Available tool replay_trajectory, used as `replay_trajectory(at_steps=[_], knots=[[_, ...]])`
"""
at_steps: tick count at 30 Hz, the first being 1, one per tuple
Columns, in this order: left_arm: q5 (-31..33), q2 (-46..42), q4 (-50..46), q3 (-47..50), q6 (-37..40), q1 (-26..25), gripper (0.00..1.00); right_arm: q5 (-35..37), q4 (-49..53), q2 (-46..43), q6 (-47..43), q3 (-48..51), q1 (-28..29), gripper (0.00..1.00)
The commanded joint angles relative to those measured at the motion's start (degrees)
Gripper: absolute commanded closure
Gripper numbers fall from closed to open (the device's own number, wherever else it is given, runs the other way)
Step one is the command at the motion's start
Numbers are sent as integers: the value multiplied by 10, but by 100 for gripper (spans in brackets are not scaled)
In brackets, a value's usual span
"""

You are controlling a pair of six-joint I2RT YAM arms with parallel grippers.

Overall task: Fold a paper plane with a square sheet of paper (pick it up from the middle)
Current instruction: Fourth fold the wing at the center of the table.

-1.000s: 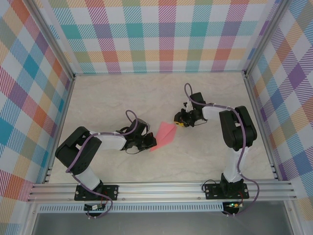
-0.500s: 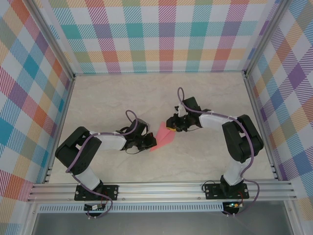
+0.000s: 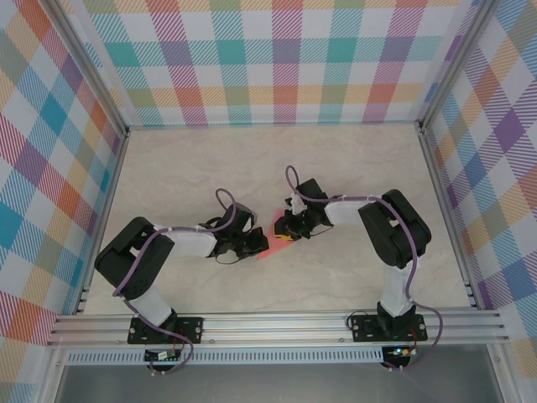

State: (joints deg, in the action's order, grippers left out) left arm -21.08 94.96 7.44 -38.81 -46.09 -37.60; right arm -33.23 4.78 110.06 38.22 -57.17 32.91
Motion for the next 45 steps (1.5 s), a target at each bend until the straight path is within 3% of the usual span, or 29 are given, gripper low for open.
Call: replay_trajectory(at_steps=[1,17,23,27,32,36,45], knots=[[19,7,-92,12,-1,4,98,39,41,32,-32,13,2,81],[61,-100,-132,44,-34,-44,91,22,52,-5,-63,62,10,80],[142,-190,-220,23,-32,-45,88,34,56,-10,-59,55,9,80],[170,-234,-229,29,-51,-38,88,41,58,-13,-53,53,10,80],[115,-226,-171,26,-46,-30,85,51,59,-12,-40,54,10,80],[35,-160,-107,3,-35,-30,87,54,57,-10,-30,52,10,80],[-43,-37,-43,-32,-23,-27,91,69,65,-10,-19,47,10,80]])
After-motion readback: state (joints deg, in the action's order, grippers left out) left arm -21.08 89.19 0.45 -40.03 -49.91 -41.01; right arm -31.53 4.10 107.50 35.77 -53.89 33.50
